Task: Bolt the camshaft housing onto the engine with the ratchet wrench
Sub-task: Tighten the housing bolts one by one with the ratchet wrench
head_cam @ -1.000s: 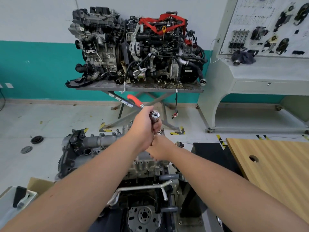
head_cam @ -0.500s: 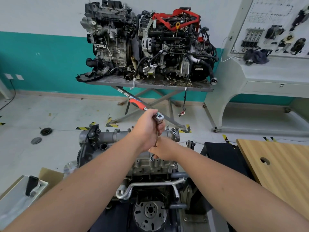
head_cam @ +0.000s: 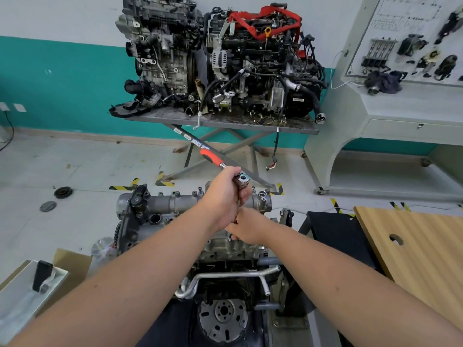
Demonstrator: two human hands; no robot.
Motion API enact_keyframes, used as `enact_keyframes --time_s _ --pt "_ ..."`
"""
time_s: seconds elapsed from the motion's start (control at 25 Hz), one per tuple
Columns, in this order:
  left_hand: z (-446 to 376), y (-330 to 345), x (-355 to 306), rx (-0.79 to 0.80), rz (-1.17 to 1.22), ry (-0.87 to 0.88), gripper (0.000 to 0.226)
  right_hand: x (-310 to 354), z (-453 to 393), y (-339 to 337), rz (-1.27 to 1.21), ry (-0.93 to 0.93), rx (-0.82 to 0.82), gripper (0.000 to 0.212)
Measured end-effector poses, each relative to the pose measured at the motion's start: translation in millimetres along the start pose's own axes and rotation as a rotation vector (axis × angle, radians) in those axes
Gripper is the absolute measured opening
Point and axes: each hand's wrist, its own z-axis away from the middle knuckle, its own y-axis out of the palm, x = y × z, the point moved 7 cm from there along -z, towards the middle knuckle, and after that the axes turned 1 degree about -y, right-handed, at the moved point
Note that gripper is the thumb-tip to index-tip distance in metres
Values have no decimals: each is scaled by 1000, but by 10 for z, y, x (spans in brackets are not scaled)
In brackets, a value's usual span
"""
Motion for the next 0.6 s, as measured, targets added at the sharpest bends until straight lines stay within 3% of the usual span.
enact_keyframes --time_s 0.12,0.32,0.44,0.56,0.6 --pt "-1 -97 -22 -40 9 -30 17 -12 -24 25 43 7 39 30" --pt "17 -99 -196 -90 -435 -82 8 -81 -8 114 9 7 11 46" --pt "12 104 -381 11 -1082 24 13 -68 -1 178 52 -8 -8 55" --pt "21 374 -449 119 -2031 428 23 -61 -17 162 31 14 -16 53" --pt "60 440 -422 140 -2215 638 24 -64 -14 131 -12 21 -25 48"
